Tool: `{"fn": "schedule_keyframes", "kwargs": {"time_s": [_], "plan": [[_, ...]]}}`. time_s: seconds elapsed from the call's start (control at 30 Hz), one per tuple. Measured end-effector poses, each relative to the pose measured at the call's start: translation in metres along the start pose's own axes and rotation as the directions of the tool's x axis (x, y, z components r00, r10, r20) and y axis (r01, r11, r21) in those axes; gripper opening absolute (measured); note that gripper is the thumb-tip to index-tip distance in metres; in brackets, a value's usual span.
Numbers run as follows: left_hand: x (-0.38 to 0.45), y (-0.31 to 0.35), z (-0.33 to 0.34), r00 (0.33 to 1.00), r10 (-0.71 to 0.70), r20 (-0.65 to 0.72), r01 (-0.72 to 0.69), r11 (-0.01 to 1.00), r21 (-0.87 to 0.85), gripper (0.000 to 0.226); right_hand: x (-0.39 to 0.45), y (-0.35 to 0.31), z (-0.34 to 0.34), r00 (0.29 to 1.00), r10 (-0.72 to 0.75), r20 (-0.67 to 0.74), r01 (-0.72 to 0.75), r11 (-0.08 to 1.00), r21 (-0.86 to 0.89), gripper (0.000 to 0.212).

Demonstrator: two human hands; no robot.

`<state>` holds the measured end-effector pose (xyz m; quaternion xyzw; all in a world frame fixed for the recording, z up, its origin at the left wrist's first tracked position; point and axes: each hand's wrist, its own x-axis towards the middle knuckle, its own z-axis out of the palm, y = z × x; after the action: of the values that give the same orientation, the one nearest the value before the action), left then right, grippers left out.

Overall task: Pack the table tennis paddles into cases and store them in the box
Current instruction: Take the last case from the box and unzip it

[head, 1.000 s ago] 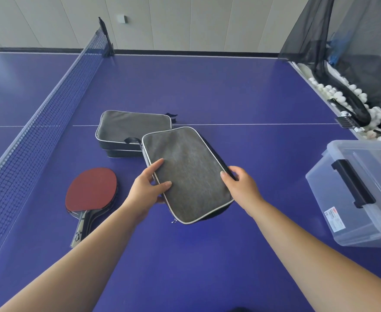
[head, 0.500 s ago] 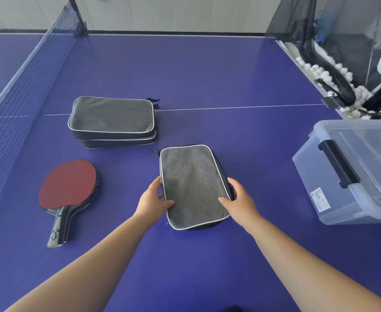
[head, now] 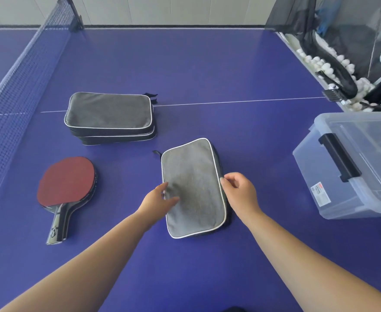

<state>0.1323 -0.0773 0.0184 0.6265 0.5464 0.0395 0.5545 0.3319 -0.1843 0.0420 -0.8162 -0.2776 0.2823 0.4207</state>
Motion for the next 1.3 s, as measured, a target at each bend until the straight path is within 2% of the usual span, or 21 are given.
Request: {"fn": "schedule_keyframes", "kwargs": {"time_s": [0.13, 0.2, 0.3, 0.37, 0.43, 0.5, 0.63, 0.7, 0.77, 0.87, 0.93, 1.0, 1.13, 1.3], "plan": [[-0.03, 0.023, 0.001, 0.996, 0.085, 0.01, -0.084, 0.992, -0.095, 0.066, -0.014, -0.04, 0.011, 0.987, -0.154, 0.052, 0.145, 0.979, 0.141, 0.014], [-0.046, 0.026, 0.003, 0.989, 0.149, -0.009, -0.148, 0.979, -0.141, 0.07, -0.022, -0.057, 0.02, 0.965, -0.222, 0.143, 0.195, 0.964, 0.182, 0.016], [-0.063, 0.024, -0.002, 0.975, 0.189, -0.115, -0.207, 0.963, -0.174, 0.078, -0.03, -0.07, 0.036, 0.915, -0.282, 0.29, 0.224, 0.95, 0.215, 0.019], [-0.07, 0.016, -0.011, 0.965, 0.183, -0.189, -0.222, 0.952, -0.211, 0.073, -0.029, -0.067, 0.044, 0.904, -0.277, 0.326, 0.223, 0.956, 0.192, 0.02], [-0.078, 0.007, -0.021, 0.95, 0.172, -0.262, -0.236, 0.941, -0.241, 0.063, -0.023, -0.055, 0.048, 0.92, -0.238, 0.313, 0.222, 0.971, 0.085, 0.019], [-0.085, -0.007, -0.032, 0.933, 0.142, -0.332, -0.245, 0.924, -0.293, 0.061, -0.014, -0.03, 0.046, 0.942, -0.183, 0.28, 0.217, 0.971, -0.098, 0.021], [-0.093, -0.039, -0.056, 0.883, -0.012, -0.469, -0.207, 0.886, -0.414, 0.062, 0.001, 0.026, 0.042, 0.971, -0.059, 0.233, 0.167, 0.863, -0.476, 0.039], [-0.092, -0.055, -0.068, 0.843, -0.087, -0.53, -0.161, 0.901, -0.403, 0.061, 0.003, 0.044, 0.041, 0.98, 0.027, 0.199, 0.095, 0.811, -0.577, 0.049], [-0.086, -0.073, -0.077, 0.822, -0.135, -0.553, -0.109, 0.916, -0.386, 0.055, 0.003, 0.054, 0.041, 0.98, 0.087, 0.179, 0.037, 0.805, -0.592, 0.055], [-0.072, -0.095, -0.081, 0.824, -0.144, -0.548, -0.049, 0.946, -0.321, 0.039, 0.003, 0.061, 0.042, 0.981, 0.105, 0.163, 0.0, 0.841, -0.541, 0.056], [-0.063, -0.104, -0.08, 0.843, -0.14, -0.519, 0.0, 0.966, -0.259, 0.036, 0.005, 0.061, 0.042, 0.988, 0.084, 0.133, -0.005, 0.863, -0.505, 0.053], [-0.055, -0.111, -0.079, 0.867, -0.146, -0.477, 0.045, 0.975, -0.217, 0.043, 0.008, 0.059, 0.042, 0.99, 0.074, 0.122, -0.008, 0.881, -0.474, 0.051], [-0.046, -0.118, -0.072, 0.909, -0.077, -0.409, 0.053, 0.996, -0.068, 0.071, 0.015, 0.056, 0.04, 0.982, 0.116, 0.149, -0.037, 0.893, -0.449, 0.043], [-0.041, -0.12, -0.07, 0.924, -0.039, -0.381, 0.065, 0.996, 0.054, 0.082, 0.015, 0.055, 0.039, 0.976, 0.021, 0.216, 0.087, 0.875, -0.476, 0.04]]}}
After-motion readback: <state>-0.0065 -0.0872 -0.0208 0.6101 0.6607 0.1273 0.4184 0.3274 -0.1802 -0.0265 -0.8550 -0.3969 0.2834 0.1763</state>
